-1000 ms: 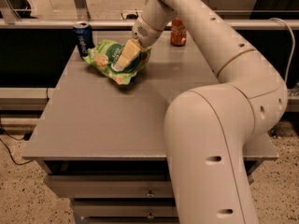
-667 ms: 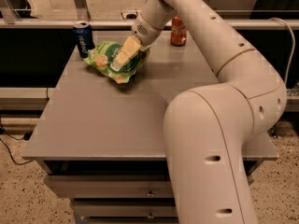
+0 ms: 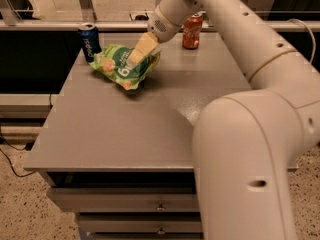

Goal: Move green rice chip bag near pepsi can

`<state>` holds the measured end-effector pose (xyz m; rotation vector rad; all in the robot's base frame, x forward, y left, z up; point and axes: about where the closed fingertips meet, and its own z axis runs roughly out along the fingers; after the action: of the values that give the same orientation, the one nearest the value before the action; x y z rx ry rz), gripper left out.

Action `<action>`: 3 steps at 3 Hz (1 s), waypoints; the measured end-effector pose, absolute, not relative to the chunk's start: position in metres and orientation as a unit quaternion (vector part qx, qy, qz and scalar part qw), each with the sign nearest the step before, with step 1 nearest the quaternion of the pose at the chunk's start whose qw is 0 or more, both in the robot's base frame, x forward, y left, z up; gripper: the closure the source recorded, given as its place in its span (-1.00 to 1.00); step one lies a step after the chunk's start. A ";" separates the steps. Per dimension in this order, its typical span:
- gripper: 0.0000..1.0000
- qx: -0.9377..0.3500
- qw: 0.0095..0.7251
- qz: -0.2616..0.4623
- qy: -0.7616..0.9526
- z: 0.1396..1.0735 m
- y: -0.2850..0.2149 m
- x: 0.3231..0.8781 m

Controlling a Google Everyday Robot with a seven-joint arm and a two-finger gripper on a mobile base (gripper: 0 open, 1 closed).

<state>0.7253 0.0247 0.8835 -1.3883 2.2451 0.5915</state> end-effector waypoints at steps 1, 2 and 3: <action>-1.00 -0.492 0.294 0.197 0.795 0.920 -0.020 0.706; -1.00 -0.479 0.371 0.193 0.772 0.946 -0.060 0.674; -1.00 -0.470 0.439 0.213 0.736 0.962 -0.086 0.642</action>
Offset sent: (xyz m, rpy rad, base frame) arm -0.1027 -0.2071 0.0963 0.2620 -0.4705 -0.2224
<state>0.6423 -0.0864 0.9617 -1.1673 1.8273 0.5284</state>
